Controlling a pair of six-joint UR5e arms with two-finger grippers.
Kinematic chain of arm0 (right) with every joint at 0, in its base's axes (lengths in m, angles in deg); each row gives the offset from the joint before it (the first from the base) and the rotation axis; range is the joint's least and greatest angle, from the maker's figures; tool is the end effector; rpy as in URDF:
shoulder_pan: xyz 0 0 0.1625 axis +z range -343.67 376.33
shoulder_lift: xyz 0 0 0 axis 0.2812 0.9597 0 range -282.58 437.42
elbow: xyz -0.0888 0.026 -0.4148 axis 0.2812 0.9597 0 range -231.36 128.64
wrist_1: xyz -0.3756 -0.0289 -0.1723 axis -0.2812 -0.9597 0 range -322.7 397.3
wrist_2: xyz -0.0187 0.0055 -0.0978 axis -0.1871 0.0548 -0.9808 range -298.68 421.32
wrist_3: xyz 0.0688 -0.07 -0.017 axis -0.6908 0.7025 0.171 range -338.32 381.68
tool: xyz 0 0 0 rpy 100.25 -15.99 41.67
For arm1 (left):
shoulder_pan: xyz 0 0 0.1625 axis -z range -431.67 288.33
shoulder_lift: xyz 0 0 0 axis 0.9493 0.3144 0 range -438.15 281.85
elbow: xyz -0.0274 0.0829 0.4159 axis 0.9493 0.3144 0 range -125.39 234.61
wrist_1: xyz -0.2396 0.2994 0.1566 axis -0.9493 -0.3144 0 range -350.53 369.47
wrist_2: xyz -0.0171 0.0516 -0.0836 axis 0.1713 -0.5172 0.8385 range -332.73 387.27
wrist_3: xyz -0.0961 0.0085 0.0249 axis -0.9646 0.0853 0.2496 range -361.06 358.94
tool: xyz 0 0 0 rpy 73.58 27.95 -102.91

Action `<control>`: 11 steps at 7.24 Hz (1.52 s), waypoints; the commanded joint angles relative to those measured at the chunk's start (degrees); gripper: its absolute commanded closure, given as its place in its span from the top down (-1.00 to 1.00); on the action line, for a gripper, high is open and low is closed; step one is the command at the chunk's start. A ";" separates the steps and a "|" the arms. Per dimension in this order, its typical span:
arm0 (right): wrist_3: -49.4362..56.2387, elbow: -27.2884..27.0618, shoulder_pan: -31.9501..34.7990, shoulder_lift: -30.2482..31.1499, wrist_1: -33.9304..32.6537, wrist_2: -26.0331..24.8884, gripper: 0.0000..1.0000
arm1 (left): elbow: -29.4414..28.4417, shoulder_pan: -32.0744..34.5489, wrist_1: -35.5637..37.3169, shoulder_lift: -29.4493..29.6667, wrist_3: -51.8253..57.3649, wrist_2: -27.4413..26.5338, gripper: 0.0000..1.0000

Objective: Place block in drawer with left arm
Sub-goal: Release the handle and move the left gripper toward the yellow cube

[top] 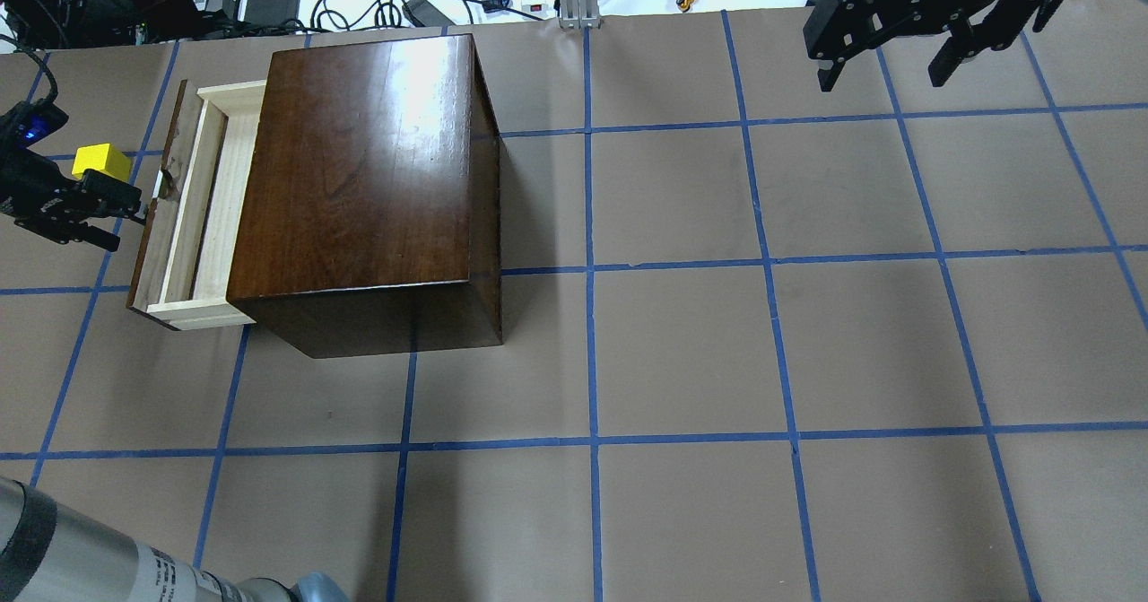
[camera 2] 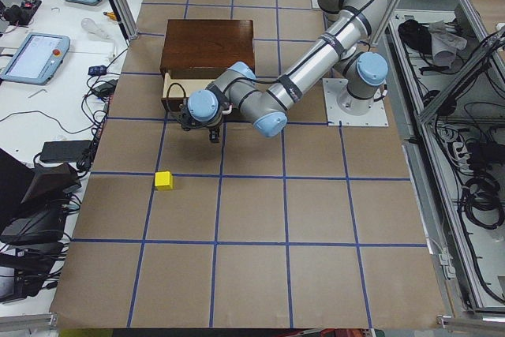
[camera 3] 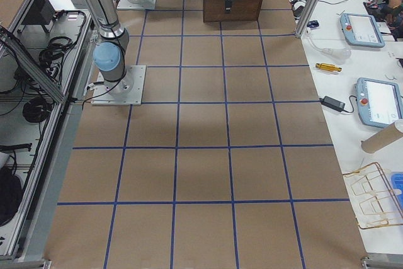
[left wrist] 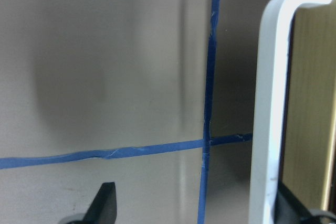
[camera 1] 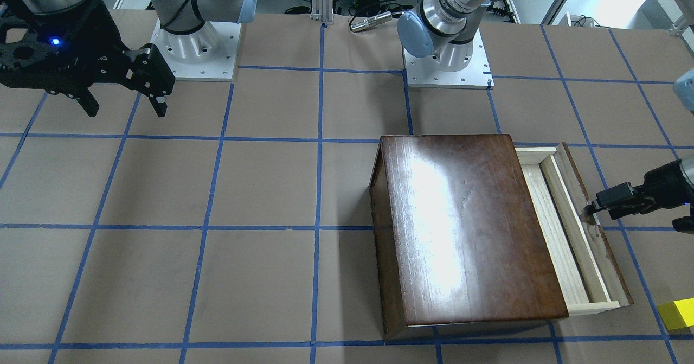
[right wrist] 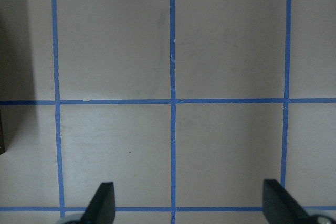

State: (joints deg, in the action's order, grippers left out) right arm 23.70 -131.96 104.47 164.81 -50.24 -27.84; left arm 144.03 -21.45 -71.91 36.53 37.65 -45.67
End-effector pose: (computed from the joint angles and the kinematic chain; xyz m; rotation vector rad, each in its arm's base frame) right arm 0.1180 -0.5199 0.5417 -0.0051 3.1273 -0.1191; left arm 0.2628 -0.5697 0.2701 0.0813 -2.7414 -0.0287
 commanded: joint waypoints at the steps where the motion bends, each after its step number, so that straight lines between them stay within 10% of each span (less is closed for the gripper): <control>1: 0.00 0.00 -0.07 -0.02 0.00 0.04 1.00 | -0.30 -0.04 0.00 -0.07 0.05 -0.01 1.00; 7: 0.00 0.00 0.02 0.06 0.00 0.04 1.00 | -13.63 -0.04 -11.77 -0.43 0.31 -5.52 1.00; 11: 0.00 0.00 -0.07 -0.02 0.00 -0.05 1.00 | -17.35 0.04 -5.73 3.52 12.86 -13.27 1.00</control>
State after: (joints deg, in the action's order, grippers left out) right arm 23.70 -131.96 104.41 164.85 -50.24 -27.86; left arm 127.16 -21.44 -80.19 38.51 46.38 -57.04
